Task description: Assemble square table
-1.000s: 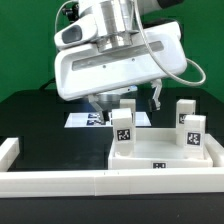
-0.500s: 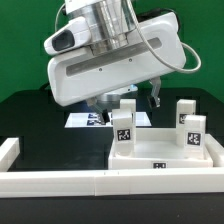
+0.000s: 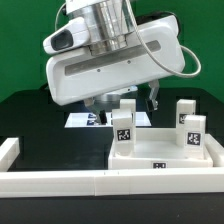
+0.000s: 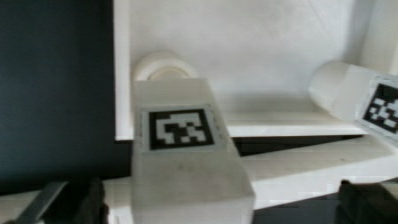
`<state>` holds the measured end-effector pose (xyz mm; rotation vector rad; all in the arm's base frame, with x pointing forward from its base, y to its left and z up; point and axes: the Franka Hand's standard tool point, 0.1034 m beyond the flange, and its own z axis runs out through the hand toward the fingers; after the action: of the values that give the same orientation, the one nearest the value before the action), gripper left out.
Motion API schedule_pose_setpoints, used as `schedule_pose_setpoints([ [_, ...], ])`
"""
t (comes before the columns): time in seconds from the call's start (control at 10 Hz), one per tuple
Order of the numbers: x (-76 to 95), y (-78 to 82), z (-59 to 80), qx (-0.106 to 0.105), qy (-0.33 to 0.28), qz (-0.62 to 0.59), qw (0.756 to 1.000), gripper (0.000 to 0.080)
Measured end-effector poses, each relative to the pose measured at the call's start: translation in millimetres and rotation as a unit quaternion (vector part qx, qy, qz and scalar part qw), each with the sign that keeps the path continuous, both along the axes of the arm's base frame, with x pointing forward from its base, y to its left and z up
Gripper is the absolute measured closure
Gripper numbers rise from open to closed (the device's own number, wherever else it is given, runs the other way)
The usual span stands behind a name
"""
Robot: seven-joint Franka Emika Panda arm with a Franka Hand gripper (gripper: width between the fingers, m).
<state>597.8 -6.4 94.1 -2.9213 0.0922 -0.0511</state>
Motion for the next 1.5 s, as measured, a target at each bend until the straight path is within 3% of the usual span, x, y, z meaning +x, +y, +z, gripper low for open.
schedule_pose_setpoints([
  [0.2, -0.5, -4.1, -2.0, -0.01, 0.004, -0.015, 1.0, 0.015],
  [0.8, 0.1, -4.6, -2.2, -0.014, 0.002, -0.02, 1.0, 0.015],
  [1.0, 1.1, -0.9, -3.4, -0.041, 0.006, -0.04, 0.998, 0.015],
  [1.4, 1.9, 3.2, -8.5, -0.048, -0.009, -0.025, 0.999, 0.015],
  [1.5, 1.4, 2.6, -10.0, -0.049, -0.011, -0.014, 0.999, 0.0269],
])
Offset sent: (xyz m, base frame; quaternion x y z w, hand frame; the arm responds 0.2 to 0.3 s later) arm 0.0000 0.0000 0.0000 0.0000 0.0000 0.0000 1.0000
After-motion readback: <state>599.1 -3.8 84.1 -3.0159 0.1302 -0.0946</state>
